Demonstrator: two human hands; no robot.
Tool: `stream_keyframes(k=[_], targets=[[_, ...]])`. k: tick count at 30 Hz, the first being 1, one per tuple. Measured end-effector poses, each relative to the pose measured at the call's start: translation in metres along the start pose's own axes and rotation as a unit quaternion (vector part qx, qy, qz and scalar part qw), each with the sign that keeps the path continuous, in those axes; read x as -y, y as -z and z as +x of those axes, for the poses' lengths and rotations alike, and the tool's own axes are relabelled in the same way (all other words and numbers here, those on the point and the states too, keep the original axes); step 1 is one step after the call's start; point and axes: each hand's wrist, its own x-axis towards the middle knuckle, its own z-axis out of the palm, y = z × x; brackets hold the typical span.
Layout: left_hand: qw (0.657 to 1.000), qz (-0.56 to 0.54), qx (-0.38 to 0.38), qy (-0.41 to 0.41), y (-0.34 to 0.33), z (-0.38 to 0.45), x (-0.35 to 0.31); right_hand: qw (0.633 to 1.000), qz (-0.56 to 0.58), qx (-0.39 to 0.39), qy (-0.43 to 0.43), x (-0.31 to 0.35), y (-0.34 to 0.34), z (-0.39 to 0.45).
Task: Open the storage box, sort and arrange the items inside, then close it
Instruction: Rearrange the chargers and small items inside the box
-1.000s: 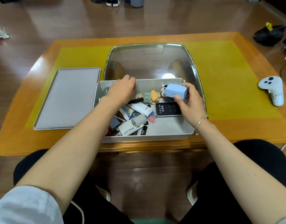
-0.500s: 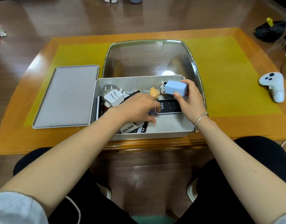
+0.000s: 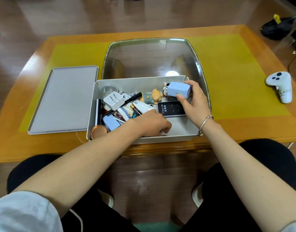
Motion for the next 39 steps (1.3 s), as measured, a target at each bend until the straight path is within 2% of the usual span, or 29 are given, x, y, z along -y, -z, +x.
stream_keyframes(k=[5,10,15,20,25,28,32,36,39], targets=[[1.0,-0.018,-0.008,0.008,0.001,0.007,-0.006,1.0,0.001,0.001,-0.006,0.001,0.0,0.0],[1.0,0.019,-0.021,0.001,0.004,0.009,-0.011,1.0,0.005,-0.001,-0.006,0.002,0.001,0.0],[0.982,-0.061,-0.131,0.119,0.019,-0.018,0.004,1.0,0.012,-0.009,-0.004,0.002,0.0,-0.001],[0.925,-0.048,-0.248,0.283,0.044,-0.054,0.048,1.0,0.006,-0.006,-0.014,0.001,0.001,0.001],[0.89,-0.025,-0.257,0.376,0.046,-0.07,0.076,1.0,-0.002,-0.003,-0.012,0.002,0.0,0.0],[0.884,-0.028,-0.267,0.384,0.036,-0.071,0.079,1.0,-0.011,-0.003,-0.008,0.002,0.003,-0.001],[0.875,-0.063,-0.316,0.361,0.034,-0.066,0.063,1.0,-0.031,0.0,0.002,0.004,0.001,-0.006],[0.866,-0.133,-0.345,0.336,0.04,-0.057,0.041,0.993,-0.113,-0.028,0.033,0.008,0.006,-0.004],[0.859,-0.216,-0.339,0.317,0.043,-0.051,0.026,0.997,-0.056,-0.003,0.048,0.014,0.007,-0.008]])
